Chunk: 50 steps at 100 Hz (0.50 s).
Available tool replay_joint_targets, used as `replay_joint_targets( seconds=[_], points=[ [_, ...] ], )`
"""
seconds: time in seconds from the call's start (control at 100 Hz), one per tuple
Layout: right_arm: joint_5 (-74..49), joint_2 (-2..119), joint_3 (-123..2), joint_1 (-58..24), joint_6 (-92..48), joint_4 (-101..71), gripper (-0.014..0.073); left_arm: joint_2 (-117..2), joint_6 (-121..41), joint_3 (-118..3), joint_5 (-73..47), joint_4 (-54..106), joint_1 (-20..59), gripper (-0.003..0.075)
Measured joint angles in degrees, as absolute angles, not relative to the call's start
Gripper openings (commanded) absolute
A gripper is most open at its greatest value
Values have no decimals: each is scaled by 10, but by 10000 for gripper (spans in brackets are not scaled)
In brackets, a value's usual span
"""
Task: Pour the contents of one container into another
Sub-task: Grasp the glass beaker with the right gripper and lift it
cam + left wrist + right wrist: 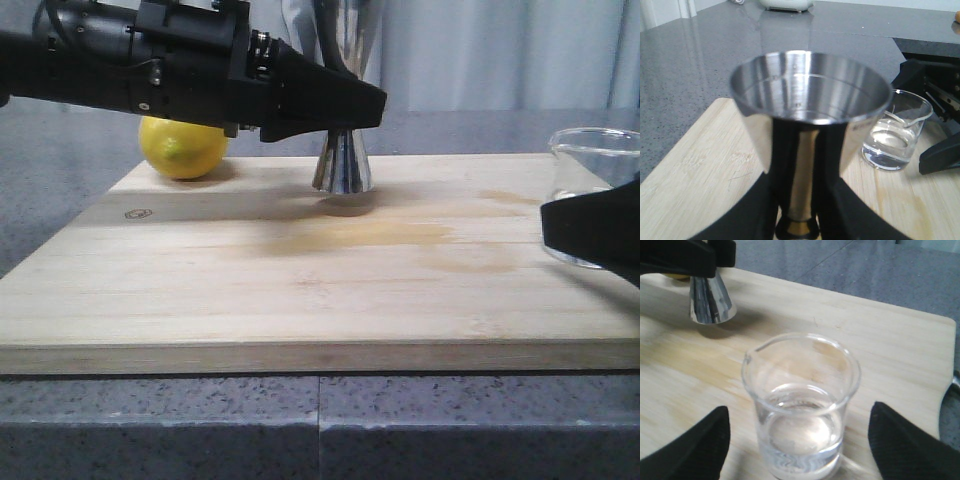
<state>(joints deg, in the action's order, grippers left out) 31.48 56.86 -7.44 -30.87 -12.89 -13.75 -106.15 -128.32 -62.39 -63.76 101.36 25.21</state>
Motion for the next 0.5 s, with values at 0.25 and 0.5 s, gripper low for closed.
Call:
replay_joint_targets(
  seconds=[0.25, 0.5],
  points=[
    [385, 628, -74, -309, -119, -132, 521, -1061, -1283, -624, -638, 1014, 252, 134],
    [440, 672, -74, -309, -106, -122, 520, -1061, -1283, -624, -638, 1014, 252, 134]
  ],
)
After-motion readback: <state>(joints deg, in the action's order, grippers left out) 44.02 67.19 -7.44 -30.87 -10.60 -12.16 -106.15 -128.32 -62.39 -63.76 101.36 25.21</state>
